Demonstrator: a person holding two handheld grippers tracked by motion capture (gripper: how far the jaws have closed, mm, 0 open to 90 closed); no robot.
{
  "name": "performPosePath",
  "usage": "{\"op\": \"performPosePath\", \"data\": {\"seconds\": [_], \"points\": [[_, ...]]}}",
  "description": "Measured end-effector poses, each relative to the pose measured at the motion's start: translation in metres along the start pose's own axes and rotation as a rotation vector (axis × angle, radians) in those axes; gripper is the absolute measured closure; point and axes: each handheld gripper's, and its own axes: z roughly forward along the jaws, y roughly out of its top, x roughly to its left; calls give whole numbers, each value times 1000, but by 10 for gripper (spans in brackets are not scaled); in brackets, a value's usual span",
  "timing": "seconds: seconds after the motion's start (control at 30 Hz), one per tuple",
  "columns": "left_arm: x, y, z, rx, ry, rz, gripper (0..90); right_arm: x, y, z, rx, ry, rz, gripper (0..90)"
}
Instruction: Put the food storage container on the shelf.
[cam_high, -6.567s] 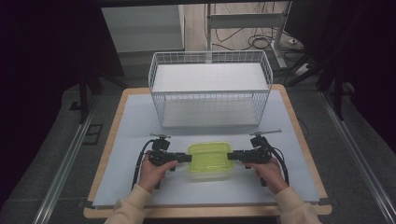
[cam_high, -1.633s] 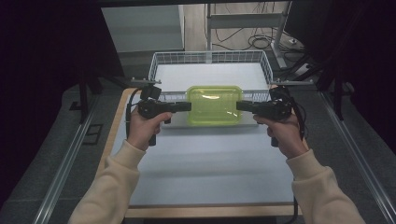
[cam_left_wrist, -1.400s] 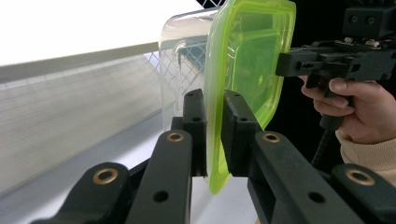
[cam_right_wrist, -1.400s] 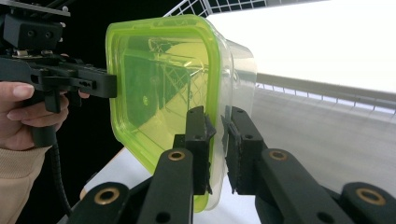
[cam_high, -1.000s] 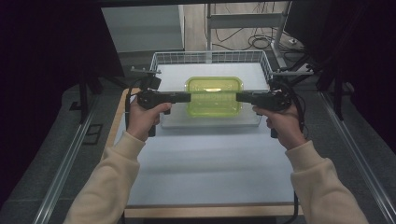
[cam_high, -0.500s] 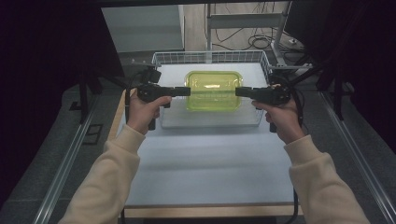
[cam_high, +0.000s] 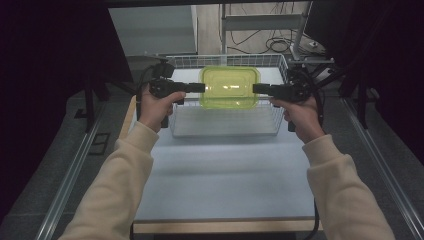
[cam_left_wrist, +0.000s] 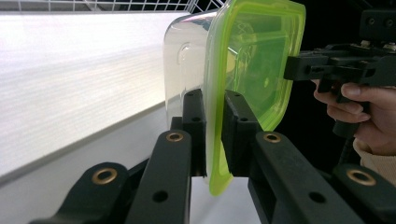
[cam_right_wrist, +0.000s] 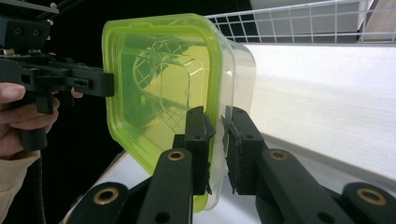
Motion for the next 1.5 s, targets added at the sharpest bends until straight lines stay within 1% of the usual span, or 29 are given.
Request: {"op": "performPosePath", "data": {"seconds": [0.07, 0.17, 0.2, 0.43, 0.47, 0.53, 0.67, 0.77, 0.8, 0.83, 0.9, 1.07, 1.1, 1.13, 1.17, 1.2, 1.23, 1.27, 1.3, 1.4, 1.5], "points": [[4, 3, 2, -4, 2, -14, 813, -2, 6, 3, 0, -6, 0, 798], [9, 6, 4, 2, 1, -11, 813, -3, 10, 4, 3, -10, -2, 799], [12, 8, 5, -3, 0, -23, 812, -4, 14, 7, 8, -14, 2, 799], [19, 11, 9, -1, 6, -34, 811, -9, 20, 15, 16, -19, 10, 800], [22, 12, 11, -4, 12, -38, 810, -10, 21, 17, 18, -22, 14, 800], [23, 13, 11, 0, 15, -37, 809, -11, 22, 20, 20, -26, 17, 800], [29, 18, 14, 4, 38, -41, 808, -14, 24, 26, 24, -33, 24, 799], [34, 23, 20, 10, 58, -48, 807, -19, 28, 33, 20, -51, 33, 799], [34, 23, 20, 10, 58, -48, 806, -19, 28, 33, 20, -51, 33, 799], [35, 24, 22, 9, 58, -54, 806, -21, 29, 34, 20, -54, 36, 799], [39, 25, 25, 17, 60, -53, 805, -23, 30, 36, 20, -58, 42, 799], [45, 24, 32, 28, 72, -63, 804, -30, 29, 43, 40, -70, 51, 797], [46, 24, 33, 32, 75, -67, 803, -33, 29, 45, 45, -73, 57, 797], [49, 25, 36, 42, 88, -67, 802, -34, 29, 47, 47, -76, 62, 796], [49, 25, 36, 42, 88, -67, 802, -34, 29, 47, 47, -76, 62, 796], [51, 25, 39, 41, 89, -79, 802, -36, 28, 49, 52, -80, 66, 796], [54, 26, 42, 30, 83, -103, 800, -39, 28, 54, 63, -92, 76, 791], [54, 26, 42, 30, 83, -103, 800, -39, 28, 54, 63, -92, 76, 791], [56, 27, 44, 16, 75, -124, 799, -42, 29, 56, 58, -96, 88, 789], [58, 28, 45, 13, 66, -125, 797, -45, 29, 57, 58, -100, 98, 784], [60, 29, 48, -1, 61, -151, 793, -47, 29, 60, 51, -100, 109, 777]]}}
